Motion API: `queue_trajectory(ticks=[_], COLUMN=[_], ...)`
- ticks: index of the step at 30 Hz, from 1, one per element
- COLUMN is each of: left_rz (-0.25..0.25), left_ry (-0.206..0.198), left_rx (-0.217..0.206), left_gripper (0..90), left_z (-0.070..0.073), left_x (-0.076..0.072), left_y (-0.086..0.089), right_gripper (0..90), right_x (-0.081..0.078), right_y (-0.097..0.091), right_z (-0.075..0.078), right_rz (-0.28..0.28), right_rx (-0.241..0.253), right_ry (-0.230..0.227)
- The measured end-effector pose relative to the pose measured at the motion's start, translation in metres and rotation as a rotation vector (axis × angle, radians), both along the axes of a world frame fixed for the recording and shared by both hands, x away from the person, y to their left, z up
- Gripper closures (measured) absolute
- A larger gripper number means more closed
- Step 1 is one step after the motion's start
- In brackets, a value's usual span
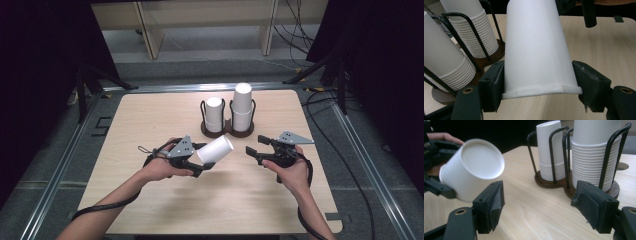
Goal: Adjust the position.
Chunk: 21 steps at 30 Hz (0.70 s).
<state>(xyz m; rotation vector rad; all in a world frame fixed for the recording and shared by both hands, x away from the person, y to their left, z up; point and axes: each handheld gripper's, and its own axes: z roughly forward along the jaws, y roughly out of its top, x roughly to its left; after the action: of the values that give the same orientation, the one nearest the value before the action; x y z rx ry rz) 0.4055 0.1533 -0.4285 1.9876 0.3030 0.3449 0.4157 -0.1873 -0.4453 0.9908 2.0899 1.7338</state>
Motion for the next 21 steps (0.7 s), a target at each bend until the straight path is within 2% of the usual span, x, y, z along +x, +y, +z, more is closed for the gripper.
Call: queue_trajectory(ticks=[2, 4, 6, 8, 9, 10, 11, 12, 13, 14, 15, 17, 18, 19, 20, 21], left_rz=[-0.005, -0.012, -0.021, -0.026, -0.029, -0.029, -0.036, -0.035, -0.039, -0.048, -0.048, -0.058, -0.064, -0.066, -0.077, -0.076], left_ry=[-0.004, 0.002, 0.000, -0.001, -0.002, -0.002, 0.005, 0.003, 0.005, 0.007, 0.006, 0.017, 0.021, 0.024, 0.023, 0.017], left_rx=[0.009, 0.009, 0.021, 0.029, 0.035, 0.033, 0.039, 0.035, 0.038, 0.055, 0.049, 0.048, 0.052, 0.054, 0.071, 0.070], left_gripper=[29.6, 29.6, 29.7, 29.7, 29.8, 29.9, 29.9, 29.9, 29.9, 29.9, 29.9, 30.0, 30.0, 30.0, 30.0, 30.1], left_z=[0.0017, 0.0025, 0.0038, 0.0054, 0.0061, 0.0063, 0.0071, 0.0067, 0.0065, 0.0068, 0.0059, 0.0054, 0.0054, 0.0053, 0.0061, 0.0059], left_x=[0.0004, 0.0005, 0.0006, 0.0007, 0.0010, 0.0010, 0.0013, 0.0013, 0.0012, 0.0016, 0.0014, 0.0019, 0.0023, 0.0022, 0.0027, 0.0027], left_y=[0.0011, 0.0016, 0.0028, 0.0046, 0.0055, 0.0062, 0.0073, 0.0074, 0.0076, 0.0083, 0.0077, 0.0076, 0.0074, 0.0071, 0.0070, 0.0064], right_gripper=[24.6, 24.6, 24.6, 24.6, 24.5, 24.5, 24.5, 24.5, 24.5, 24.6, 24.8, 25.3, 25.3, 25.3, 25.3, 25.2], right_x=[-0.0018, -0.0028, -0.0024, -0.0020, -0.0037, -0.0022, -0.0023, -0.0026, -0.0018, -0.0025, -0.0019, -0.0030, -0.0039, -0.0043, -0.0036, -0.0041], right_y=[0.0002, 0.0013, -0.0007, 0.0003, 0.0010, 0.0002, -0.0003, 0.0002, 0.0003, 0.0014, 0.0022, 0.0028, 0.0052, 0.0046, 0.0055, 0.0061], right_z=[-0.0011, -0.0040, -0.0052, -0.0077, -0.0083, -0.0088, -0.0087, -0.0088, -0.0094, -0.0094, -0.0100, -0.0094, -0.0099, -0.0086, -0.0093, -0.0093], right_rz=[0.007, 0.022, 0.024, 0.038, 0.048, 0.055, 0.054, 0.064, 0.068, 0.074, 0.086, 0.084, 0.097, 0.109, 0.117, 0.123], right_rx=[-0.019, -0.007, -0.044, -0.044, -0.048, -0.070, -0.090, -0.084, -0.086, -0.076, -0.071, -0.083, -0.060, -0.085, -0.080, -0.085], right_ry=[0.005, 0.010, -0.003, 0.003, 0.031, 0.009, 0.006, 0.010, -0.007, 0.014, 0.010, 0.004, 0.014, 0.017, -0.004, -0.002])
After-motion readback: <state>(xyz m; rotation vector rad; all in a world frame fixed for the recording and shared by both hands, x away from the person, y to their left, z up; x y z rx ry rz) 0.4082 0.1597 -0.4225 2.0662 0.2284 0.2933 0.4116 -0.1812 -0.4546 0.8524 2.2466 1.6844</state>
